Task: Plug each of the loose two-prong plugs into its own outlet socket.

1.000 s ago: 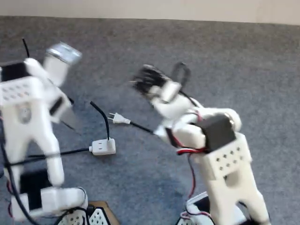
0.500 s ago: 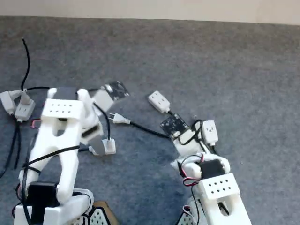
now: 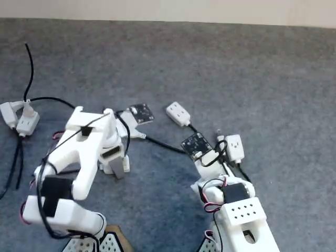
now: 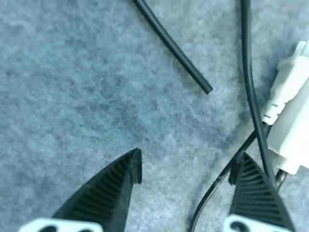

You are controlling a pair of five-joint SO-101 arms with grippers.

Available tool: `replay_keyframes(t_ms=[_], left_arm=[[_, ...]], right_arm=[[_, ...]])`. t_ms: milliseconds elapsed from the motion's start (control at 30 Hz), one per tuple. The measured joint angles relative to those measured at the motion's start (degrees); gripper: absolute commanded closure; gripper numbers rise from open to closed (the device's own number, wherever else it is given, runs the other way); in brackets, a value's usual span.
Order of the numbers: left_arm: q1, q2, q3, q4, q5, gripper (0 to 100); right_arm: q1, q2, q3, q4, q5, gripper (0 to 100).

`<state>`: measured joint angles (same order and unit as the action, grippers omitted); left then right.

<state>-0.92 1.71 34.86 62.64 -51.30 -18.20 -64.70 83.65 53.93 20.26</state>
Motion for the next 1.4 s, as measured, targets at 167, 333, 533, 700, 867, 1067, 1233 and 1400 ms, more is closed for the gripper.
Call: replay_keyframes(t_ms=[167, 333, 533, 700, 867, 1067, 1233, 1400], left_arm=[[0.18, 0.44, -0.09, -0.26, 0.0, 99], [-2.81, 0.97, -2.99, -0.18, 0.79, 100], [-16.35, 2.37, -14.77, -0.26, 6.33, 100], [-26.99, 9.49, -27.52, -0.26, 10.9, 100], [-31.74, 21.27, -42.81, 4.75, 11.78, 99], [-32.79, 36.13, -63.56, 18.37, 11.87, 79], [-32.79, 42.2, -77.71, 29.8, 11.96, 68], [-32.79, 42.46, -86.95, 37.1, 11.87, 71]], right_arm=[[0.0, -0.09, 0.0, 0.0, 0.0, 71.7], [0.0, -0.09, 0.0, 0.0, 0.0, 71.7], [0.0, -0.09, 0.0, 0.0, 0.0, 71.7], [0.0, -0.09, 0.0, 0.0, 0.0, 71.7], [0.0, -0.09, 0.0, 0.0, 0.0, 71.7], [0.0, -0.09, 0.0, 0.0, 0.0, 71.7], [0.0, -0.09, 0.18, 0.0, 0.0, 71.7], [0.0, -0.09, 0.35, 0.0, 0.0, 71.7]])
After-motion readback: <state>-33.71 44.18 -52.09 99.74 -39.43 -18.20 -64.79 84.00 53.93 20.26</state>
